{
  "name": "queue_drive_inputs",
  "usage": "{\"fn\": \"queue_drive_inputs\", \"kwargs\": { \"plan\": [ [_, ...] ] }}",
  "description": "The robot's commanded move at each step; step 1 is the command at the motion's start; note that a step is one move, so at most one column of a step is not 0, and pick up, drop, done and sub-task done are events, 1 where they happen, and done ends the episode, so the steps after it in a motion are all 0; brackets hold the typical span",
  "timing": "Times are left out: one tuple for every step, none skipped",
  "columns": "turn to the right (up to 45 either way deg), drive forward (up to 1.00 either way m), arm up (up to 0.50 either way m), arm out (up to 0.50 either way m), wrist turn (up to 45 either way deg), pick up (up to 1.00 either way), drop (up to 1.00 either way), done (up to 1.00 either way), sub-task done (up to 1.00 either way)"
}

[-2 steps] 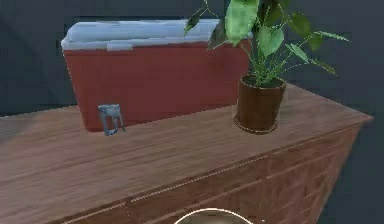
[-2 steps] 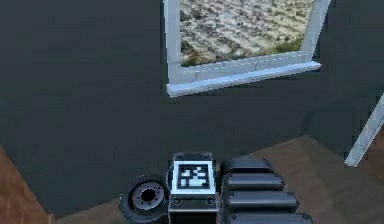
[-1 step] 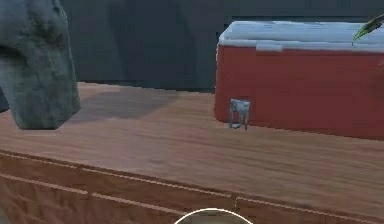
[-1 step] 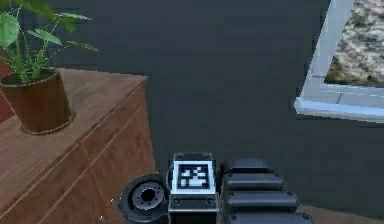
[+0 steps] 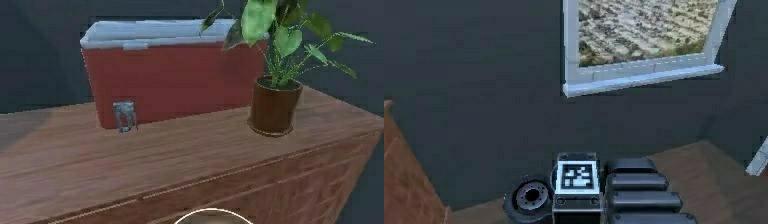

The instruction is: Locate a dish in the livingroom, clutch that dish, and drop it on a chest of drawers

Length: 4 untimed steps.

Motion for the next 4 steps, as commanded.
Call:
{"fn": "queue_drive_inputs", "kwargs": {
  "plan": [
    [-18.0,0.0,0.0,0.0,0.0,0.0,0.0,0.0,0.0],
    [-3.0,0.0,0.0,0.0,0.0,0.0,0.0,0.0,0.0],
    [0.0,0.25,0.0,0.0,0.0,0.0,0.0,0.0,0.0],
    [15.0,0.0,0.0,0.0,0.0,0.0,0.0,0.0,0.0]
  ]
}}
